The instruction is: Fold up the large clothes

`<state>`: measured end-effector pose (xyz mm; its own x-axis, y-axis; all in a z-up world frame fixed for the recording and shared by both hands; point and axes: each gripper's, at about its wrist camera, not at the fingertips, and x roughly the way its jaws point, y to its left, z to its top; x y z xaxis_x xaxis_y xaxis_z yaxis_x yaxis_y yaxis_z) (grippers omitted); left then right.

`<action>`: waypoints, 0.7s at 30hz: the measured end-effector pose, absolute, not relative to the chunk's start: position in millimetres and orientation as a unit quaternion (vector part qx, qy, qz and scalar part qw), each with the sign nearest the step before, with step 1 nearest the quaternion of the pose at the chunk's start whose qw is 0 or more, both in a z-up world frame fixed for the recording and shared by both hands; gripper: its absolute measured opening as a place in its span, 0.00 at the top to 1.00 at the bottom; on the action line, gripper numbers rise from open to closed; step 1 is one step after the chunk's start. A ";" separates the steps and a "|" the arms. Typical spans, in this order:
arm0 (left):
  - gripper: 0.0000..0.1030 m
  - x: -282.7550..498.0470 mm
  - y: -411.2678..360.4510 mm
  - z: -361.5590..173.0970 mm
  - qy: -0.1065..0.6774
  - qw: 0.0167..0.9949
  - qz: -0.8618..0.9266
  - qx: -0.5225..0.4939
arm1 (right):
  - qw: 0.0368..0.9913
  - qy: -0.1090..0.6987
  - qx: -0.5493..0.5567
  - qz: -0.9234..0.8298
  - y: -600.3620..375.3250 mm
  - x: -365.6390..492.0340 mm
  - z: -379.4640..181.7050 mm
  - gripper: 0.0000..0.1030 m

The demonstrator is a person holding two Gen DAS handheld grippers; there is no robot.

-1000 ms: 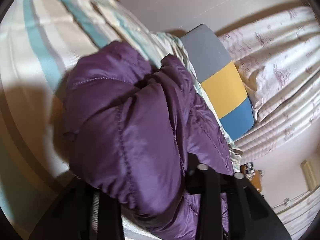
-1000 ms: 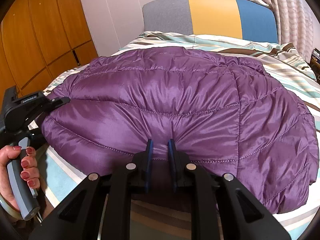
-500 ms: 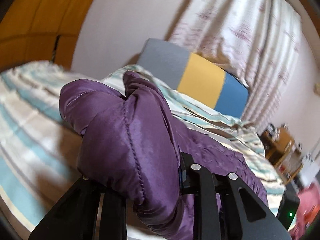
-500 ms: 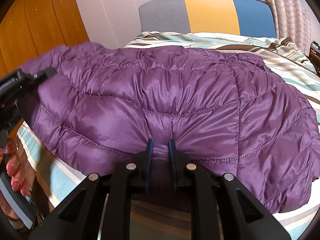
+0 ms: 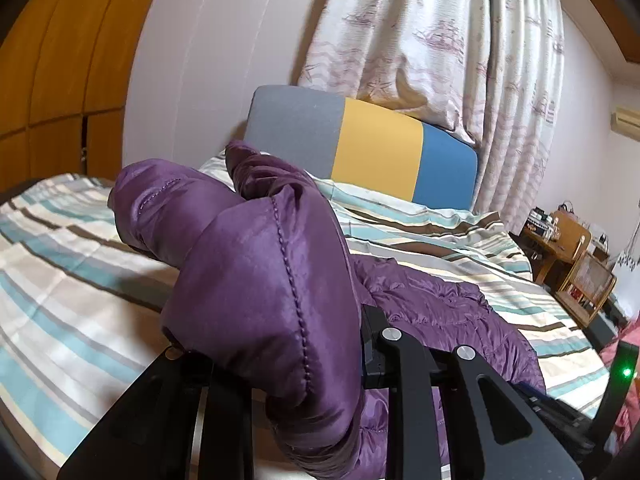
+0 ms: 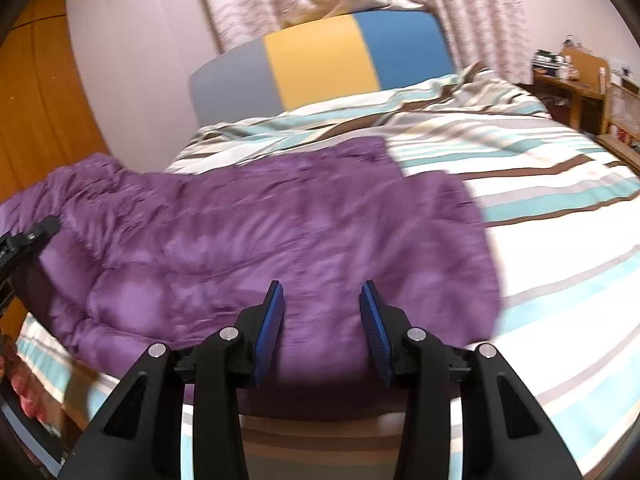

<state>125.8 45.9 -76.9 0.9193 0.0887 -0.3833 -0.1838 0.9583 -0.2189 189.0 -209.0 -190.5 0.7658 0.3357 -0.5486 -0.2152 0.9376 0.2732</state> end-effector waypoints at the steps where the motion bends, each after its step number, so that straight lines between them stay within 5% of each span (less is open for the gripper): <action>1: 0.77 129.2 40.8 -74.0 0.188 0.973 0.071 -0.117 | 0.939 0.307 0.088 0.128 -217.5 188.0 -189.3 0.63; 21: 0.76 161.3 -51.7 -61.1 0.179 0.983 0.002 0.030 | 0.948 0.307 0.037 -0.074 -295.2 206.5 -190.3 0.62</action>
<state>161.3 -51.7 -61.1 0.9356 0.0155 -0.3528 0.0060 0.9982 0.0597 206.5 -295.2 -190.3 0.8000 -0.1177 -0.5884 0.1631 0.9863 0.0245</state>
